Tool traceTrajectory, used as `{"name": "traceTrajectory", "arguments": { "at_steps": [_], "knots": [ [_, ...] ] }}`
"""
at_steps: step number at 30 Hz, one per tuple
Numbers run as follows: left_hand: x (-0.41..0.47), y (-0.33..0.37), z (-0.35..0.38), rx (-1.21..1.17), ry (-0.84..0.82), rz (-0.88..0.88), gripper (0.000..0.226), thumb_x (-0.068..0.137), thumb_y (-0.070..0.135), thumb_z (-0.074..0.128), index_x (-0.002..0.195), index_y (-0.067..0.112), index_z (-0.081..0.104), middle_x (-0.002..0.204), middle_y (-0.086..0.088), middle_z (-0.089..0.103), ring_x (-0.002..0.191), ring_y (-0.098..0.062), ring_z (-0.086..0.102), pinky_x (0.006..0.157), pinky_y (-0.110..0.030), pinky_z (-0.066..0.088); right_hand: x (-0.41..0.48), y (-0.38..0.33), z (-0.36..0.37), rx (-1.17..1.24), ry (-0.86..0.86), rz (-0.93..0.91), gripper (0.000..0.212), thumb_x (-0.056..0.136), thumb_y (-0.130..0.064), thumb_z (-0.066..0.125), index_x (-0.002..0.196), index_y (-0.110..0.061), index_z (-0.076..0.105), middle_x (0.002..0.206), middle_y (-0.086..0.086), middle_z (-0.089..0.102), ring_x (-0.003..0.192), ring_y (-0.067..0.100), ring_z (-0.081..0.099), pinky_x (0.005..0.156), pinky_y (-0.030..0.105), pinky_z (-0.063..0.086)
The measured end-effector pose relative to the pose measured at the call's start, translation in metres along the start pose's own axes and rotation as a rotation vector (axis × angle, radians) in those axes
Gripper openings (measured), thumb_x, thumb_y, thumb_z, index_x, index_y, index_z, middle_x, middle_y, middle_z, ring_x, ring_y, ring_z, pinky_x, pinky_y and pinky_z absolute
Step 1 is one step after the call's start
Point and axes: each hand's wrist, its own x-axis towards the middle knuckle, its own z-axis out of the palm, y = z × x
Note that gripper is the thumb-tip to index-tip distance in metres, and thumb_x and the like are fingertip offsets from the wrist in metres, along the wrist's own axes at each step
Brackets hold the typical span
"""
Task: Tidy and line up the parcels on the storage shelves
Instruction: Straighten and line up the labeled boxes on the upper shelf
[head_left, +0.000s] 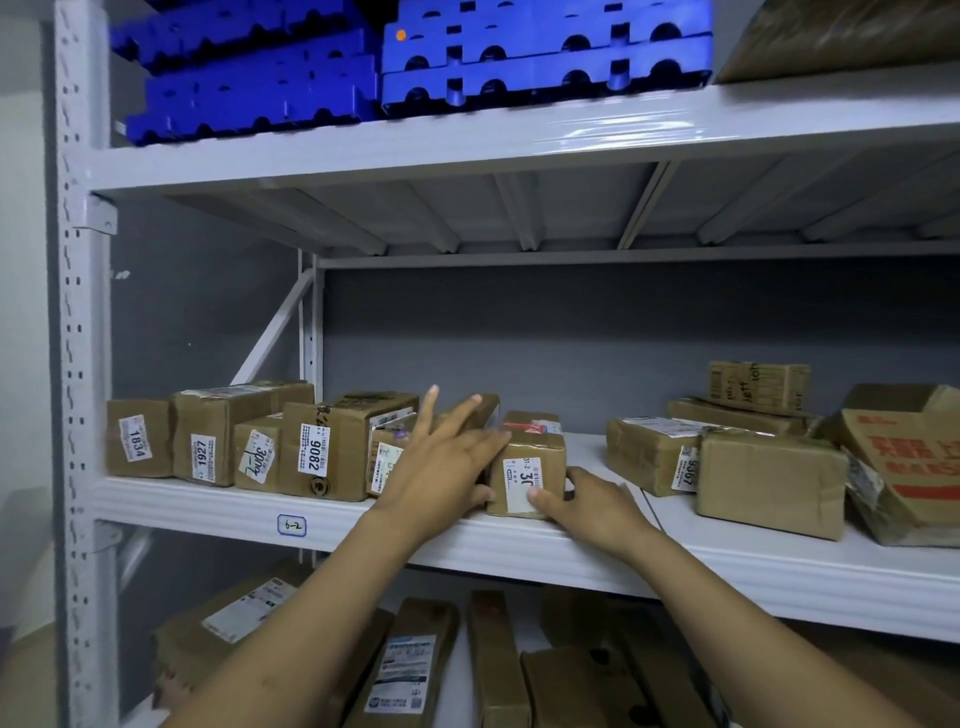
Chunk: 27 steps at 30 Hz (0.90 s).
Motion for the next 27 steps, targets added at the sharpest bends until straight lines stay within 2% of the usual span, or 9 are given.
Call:
{"name": "traceTrajectory", "arguments": {
  "at_steps": [3,6,10,14,17,19,22,25,27],
  "knots": [
    [0.004,0.01,-0.002,0.016,0.008,-0.036,0.061,0.086,0.04,0.065,0.14,0.02,0.046,0.138,0.003,0.055,0.147,-0.017,0.015,0.107,-0.045,-0.032,0.0,-0.002,-0.001,0.12,0.035,-0.015,0.047,0.096,-0.052,0.044,0.134,-0.024,0.048,0.132,-0.002,0.06,0.117,0.019,0.057,0.105,0.039,0.039],
    [0.008,0.015,-0.001,-0.008,0.026,-0.053,0.054,0.085,0.035,0.067,0.134,0.018,0.053,0.133,-0.001,0.06,0.142,-0.019,0.03,0.107,-0.037,-0.033,-0.003,-0.001,-0.006,0.323,0.085,0.009,0.043,0.098,-0.041,0.048,0.138,-0.025,0.046,0.133,-0.002,0.059,0.116,0.017,0.058,0.086,0.024,0.042],
    [0.015,0.016,0.001,0.006,0.014,0.011,0.056,0.086,0.026,0.067,0.138,0.016,0.049,0.133,-0.007,0.058,0.134,-0.025,0.041,0.121,-0.041,-0.004,-0.002,0.009,-0.009,0.376,0.098,0.028,0.044,0.093,-0.037,0.058,0.135,-0.028,0.051,0.124,-0.003,0.065,0.109,0.014,0.062,0.092,0.032,0.051],
    [0.022,0.031,-0.001,-0.046,-0.079,0.007,0.064,0.096,0.009,0.051,0.152,0.015,0.022,0.154,-0.006,0.031,0.14,-0.026,0.031,0.112,-0.033,0.029,-0.002,0.019,-0.011,0.252,0.06,0.0,0.046,0.088,-0.039,0.062,0.132,-0.027,0.056,0.112,-0.006,0.07,0.1,0.012,0.063,0.094,0.034,0.05],
    [0.027,0.04,0.003,-0.304,-0.174,-0.159,0.072,0.092,0.009,0.057,0.153,0.018,0.02,0.159,-0.004,0.017,0.142,-0.024,0.029,0.112,-0.032,0.028,-0.002,0.023,-0.012,0.125,0.004,-0.041,0.049,0.088,-0.041,0.062,0.134,-0.029,0.054,0.121,-0.005,0.067,0.105,0.012,0.061,0.092,0.031,0.049],
    [0.028,0.044,0.011,-0.556,-0.195,-0.296,0.078,0.086,0.011,0.067,0.151,0.022,0.025,0.157,-0.005,0.024,0.14,-0.023,0.032,0.114,-0.033,0.028,-0.002,0.025,-0.011,0.041,-0.031,-0.072,0.049,0.091,-0.041,0.058,0.138,-0.031,0.05,0.128,-0.005,0.063,0.112,0.014,0.059,0.093,0.03,0.047],
    [0.027,0.048,0.018,-0.723,-0.107,-0.414,0.073,0.079,0.01,0.074,0.143,0.024,0.04,0.144,-0.003,0.044,0.128,-0.019,0.046,0.11,-0.033,0.038,-0.004,0.026,-0.012,0.039,-0.027,-0.143,0.042,0.095,-0.036,0.053,0.137,-0.032,0.05,0.128,-0.006,0.062,0.112,0.015,0.058,0.087,0.026,0.043],
    [0.025,0.054,0.02,-0.87,0.031,-0.59,0.061,0.075,0.015,0.079,0.13,0.022,0.053,0.128,-0.001,0.059,0.111,-0.014,0.057,0.097,-0.027,0.045,-0.005,0.025,-0.018,0.349,0.091,-0.222,0.047,0.096,-0.022,0.054,0.14,-0.036,0.046,0.129,-0.01,0.06,0.112,0.007,0.057,0.094,0.021,0.044],
    [0.024,0.062,0.019,-0.984,0.054,-0.653,0.052,0.077,0.02,0.079,0.123,0.019,0.053,0.121,0.004,0.062,0.101,-0.007,0.057,0.085,-0.02,0.044,-0.007,0.02,-0.026,0.535,0.196,-0.253,0.051,0.094,-0.012,0.057,0.14,-0.032,0.045,0.127,-0.008,0.057,0.103,-0.001,0.055,0.086,0.008,0.043]
  ]
}}
